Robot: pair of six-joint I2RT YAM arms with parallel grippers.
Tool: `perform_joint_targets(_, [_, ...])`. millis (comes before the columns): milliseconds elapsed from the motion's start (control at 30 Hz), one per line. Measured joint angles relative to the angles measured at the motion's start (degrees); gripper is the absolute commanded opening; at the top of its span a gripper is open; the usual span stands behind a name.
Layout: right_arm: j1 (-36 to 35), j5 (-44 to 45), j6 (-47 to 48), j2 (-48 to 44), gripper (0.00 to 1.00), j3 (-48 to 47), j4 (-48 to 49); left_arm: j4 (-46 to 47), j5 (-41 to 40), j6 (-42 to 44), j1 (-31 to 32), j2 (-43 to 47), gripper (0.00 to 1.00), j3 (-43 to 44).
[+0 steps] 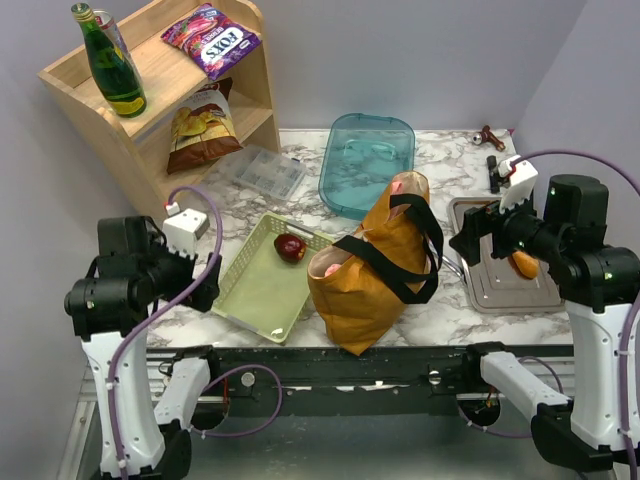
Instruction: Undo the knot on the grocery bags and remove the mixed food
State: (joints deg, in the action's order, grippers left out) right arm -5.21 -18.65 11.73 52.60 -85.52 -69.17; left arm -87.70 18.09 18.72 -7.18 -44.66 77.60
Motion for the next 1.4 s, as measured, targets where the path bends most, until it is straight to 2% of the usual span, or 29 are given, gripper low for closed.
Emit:
perform_joint_targets(100, [0.00, -3.17, 1.01, 1.64, 1.00, -1.73, 0.11, 0.15, 4.63, -0.24, 2.67, -5.86, 0.99, 7.63])
perform_joint_targets(200, [0.00, -5.84, 2.03, 4.24, 1.00, -3.67, -0.02, 1.75, 7.54, -1.40, 9.44, -12.74, 0.99, 15.34])
perform_joint_targets(400, [0.00, -12.15, 4.92, 10.10, 1.00, -8.92, 1.01, 5.40, 7.39, -2.71, 25.53, -26.62, 0.99, 29.40])
perform_joint_targets(633, [0.00, -16.22, 10.49, 10.88, 1.00, -11.52, 1.44, 9.01, 7.52, -3.06, 39.28, -41.79, 0.98, 45.97])
perform_joint_targets(767, [-0.04, -14.71, 10.21, 10.67, 0.99, -10.58, 2.01, 11.87, 5.57, 0.74, 47.54, -45.57, 0.89, 49.62])
perform_joint_targets(833, [-0.07, -12.61, 8.79, 10.16, 0.95, -9.05, 2.27, 12.85, 2.84, 5.14, 54.18, -46.84, 0.82, 51.52])
perform_joint_targets(900, [-0.07, -9.42, 7.08, 9.51, 0.94, -7.28, 2.32, 13.84, -0.28, 10.05, 61.31, -47.08, 0.73, 51.80])
perform_joint_targets(1000, [-0.09, -1.01, 3.21, 8.15, 0.96, -3.91, 3.34, 15.96, -4.07, 15.02, 70.14, -46.86, 0.68, 49.46])
perform_joint_targets(1067, [-0.09, 5.57, 0.83, 7.02, 0.97, -1.33, 4.24, 20.13, -6.54, 17.07, 75.25, -45.79, 0.68, 43.39])
perform_joint_targets(1233, [1.88, 16.33, -3.98, 4.90, 1.00, 2.10, 5.05, 32.13, -13.88, 18.56, 83.25, -45.53, 0.64, 28.37])
perform_joint_targets(1300, [3.19, 17.53, -5.49, 4.37, 1.00, 2.21, 5.31, 35.69, -16.22, 18.27, 85.50, -48.09, 0.60, 26.80])
perform_joint_targets(1400, [5.70, 17.84, -7.37, 3.56, 1.00, 2.21, 5.88, 40.19, -18.53, 16.37, 87.34, -54.73, 0.60, 29.29])
